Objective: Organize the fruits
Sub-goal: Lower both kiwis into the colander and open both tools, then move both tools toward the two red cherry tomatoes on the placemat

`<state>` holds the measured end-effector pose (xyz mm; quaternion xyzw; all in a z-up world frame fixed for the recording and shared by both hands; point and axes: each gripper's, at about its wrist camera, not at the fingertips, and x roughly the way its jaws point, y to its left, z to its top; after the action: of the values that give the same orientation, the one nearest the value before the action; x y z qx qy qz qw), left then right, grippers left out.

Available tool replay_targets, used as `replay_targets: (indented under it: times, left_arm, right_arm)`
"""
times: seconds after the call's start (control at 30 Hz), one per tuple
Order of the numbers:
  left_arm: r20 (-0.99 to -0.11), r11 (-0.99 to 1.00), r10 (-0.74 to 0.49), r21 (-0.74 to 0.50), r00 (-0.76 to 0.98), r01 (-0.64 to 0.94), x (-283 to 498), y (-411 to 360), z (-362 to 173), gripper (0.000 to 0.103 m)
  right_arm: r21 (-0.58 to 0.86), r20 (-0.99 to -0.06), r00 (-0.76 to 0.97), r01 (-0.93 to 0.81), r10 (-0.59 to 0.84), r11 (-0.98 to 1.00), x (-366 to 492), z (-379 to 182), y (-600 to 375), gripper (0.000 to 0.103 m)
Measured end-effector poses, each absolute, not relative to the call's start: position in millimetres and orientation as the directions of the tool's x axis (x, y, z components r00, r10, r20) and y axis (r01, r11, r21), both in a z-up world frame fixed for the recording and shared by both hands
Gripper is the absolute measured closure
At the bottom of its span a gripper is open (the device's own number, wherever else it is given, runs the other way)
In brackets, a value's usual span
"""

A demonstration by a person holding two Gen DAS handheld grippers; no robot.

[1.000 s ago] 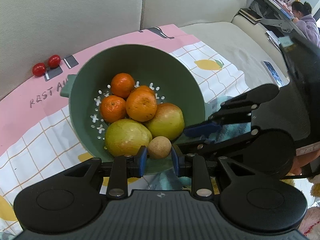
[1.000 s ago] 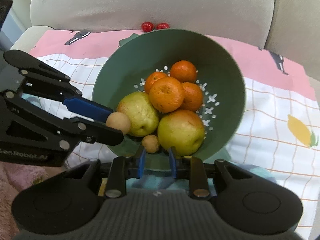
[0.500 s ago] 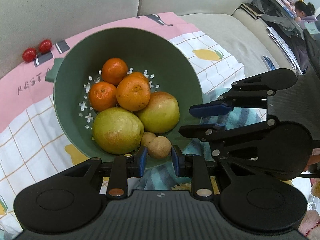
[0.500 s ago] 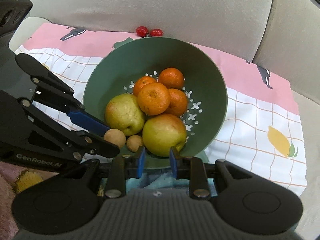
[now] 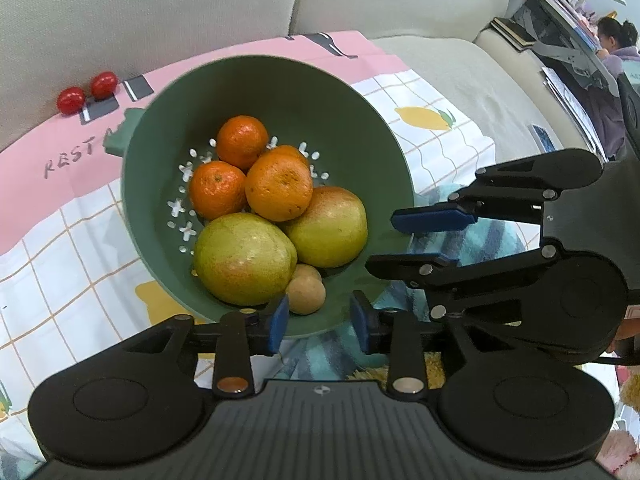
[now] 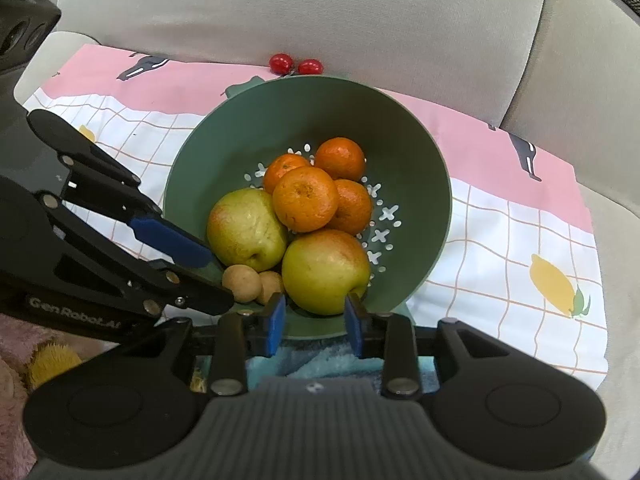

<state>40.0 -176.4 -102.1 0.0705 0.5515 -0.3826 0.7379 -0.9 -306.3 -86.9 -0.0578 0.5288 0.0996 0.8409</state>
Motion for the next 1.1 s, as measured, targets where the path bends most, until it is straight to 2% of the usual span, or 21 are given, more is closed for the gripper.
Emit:
replay_targets:
  times: [0.23,0.3,0.47,0.7,1.1]
  left_arm:
    - [-0.850,0.711,-0.506,-0.314,0.146,0.630,41,-169,-91,0.045]
    - [-0.844,0.715,-0.509,-0.306,0.169,0.628,41,-166,-87,0.038]
    - [-0.826,0.736,-0.497,-0.240,0.265,0.633,41,-159,-71,0.034]
    - [-0.764,0.786,-0.474,-0.145,0.437,0.600,44,-137,-41,0.033]
    - [-0.707,0.877,-0.396,-0.103,0.587,0.469,70,-85,-17,0.033]
  right_arm:
    - [-0.017,-0.893,0.443,-0.202,0.076,0.979,-1,-82,-305,0.057]
    - [-0.022,-0.890,0.451,-0.193,0.069,0.981,0,-80,-306,0.050]
    - [-0.019,-0.869,0.491,-0.140,0.053,0.990,3,-70,-305,0.036]
    - [0.016,-0.840,0.540,-0.074,0.053,0.997,12,-57,-297,0.030]
    - [0.049,-0.800,0.591,-0.104,0.101,0.993,43,-37,-258,0.028]
